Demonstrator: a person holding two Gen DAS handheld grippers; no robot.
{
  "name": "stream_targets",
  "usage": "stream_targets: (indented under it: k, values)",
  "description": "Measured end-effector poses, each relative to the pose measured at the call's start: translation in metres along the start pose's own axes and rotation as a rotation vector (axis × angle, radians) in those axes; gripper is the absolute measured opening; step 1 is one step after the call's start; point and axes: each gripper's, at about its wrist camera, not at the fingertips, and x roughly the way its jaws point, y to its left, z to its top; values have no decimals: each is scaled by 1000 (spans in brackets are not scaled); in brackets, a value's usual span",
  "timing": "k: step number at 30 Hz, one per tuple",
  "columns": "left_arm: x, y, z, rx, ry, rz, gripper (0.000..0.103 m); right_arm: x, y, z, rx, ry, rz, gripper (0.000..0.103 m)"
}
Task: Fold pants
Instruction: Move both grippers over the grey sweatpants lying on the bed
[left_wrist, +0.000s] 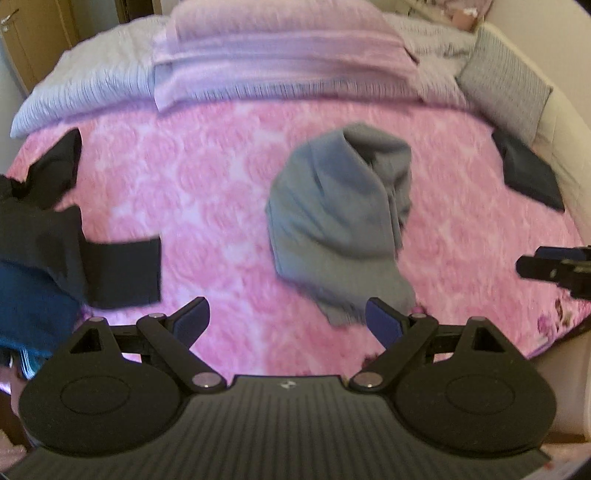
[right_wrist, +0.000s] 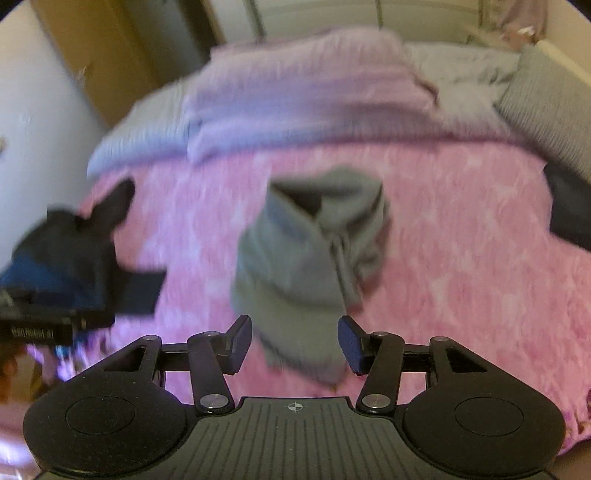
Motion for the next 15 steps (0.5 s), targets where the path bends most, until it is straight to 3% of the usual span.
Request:
stream_targets:
  k: [6, 15]
  values:
    - [5, -15, -16, 24, 63, 32, 89, 16, -2, -21, -42, 46, 26, 49]
    - [4, -12, -10, 68, 52, 13, 89, 28, 12, -19, -56, 57, 29, 49]
